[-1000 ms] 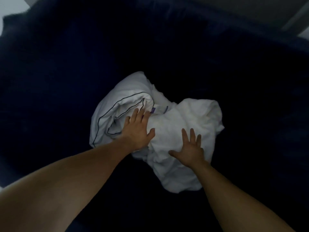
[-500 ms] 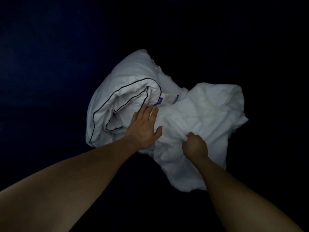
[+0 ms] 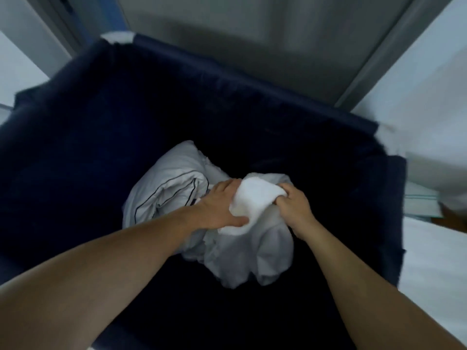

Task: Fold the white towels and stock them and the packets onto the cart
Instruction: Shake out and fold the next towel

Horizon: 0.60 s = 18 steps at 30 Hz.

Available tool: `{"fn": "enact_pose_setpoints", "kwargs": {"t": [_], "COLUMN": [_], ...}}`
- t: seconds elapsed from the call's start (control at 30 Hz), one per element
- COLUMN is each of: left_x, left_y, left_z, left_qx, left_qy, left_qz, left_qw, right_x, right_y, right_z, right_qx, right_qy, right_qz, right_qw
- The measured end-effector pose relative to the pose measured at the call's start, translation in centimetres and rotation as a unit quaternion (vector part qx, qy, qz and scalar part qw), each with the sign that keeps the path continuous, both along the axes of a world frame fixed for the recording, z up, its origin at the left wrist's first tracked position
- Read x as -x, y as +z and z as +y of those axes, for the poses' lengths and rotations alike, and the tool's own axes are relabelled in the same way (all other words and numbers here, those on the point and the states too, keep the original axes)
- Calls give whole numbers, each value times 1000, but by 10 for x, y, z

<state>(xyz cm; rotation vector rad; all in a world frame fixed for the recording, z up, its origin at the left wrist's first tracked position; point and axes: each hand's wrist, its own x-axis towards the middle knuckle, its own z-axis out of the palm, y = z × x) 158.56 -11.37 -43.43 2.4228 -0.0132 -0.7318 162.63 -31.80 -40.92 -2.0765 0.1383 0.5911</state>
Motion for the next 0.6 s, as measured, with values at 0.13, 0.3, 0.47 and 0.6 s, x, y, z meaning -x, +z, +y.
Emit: {"fn": "enact_pose_setpoints", "kwargs": {"t": [0.13, 0.3, 0.47, 0.6], "left_x": [-2, -5, -11, -16], "left_y": [71, 173, 270, 354], "left_z": [-42, -107, -152, -183], "left_qx": [99, 209, 221, 213], "left_qy": [17, 148, 213, 259], "left_qz": [-66, -160, -254, -312], "left_qw": [993, 953, 917, 889], "right_x": [-3, 1, 8, 13], "right_y": [92, 198, 273, 292], "right_z": [-16, -54, -107, -153], "right_qx": [-85, -164, -306, -251], "right_qy": [-22, -14, -17, 86], "right_qz": [-47, -139, -227, -282], "right_qw": [995, 977, 924, 922]}}
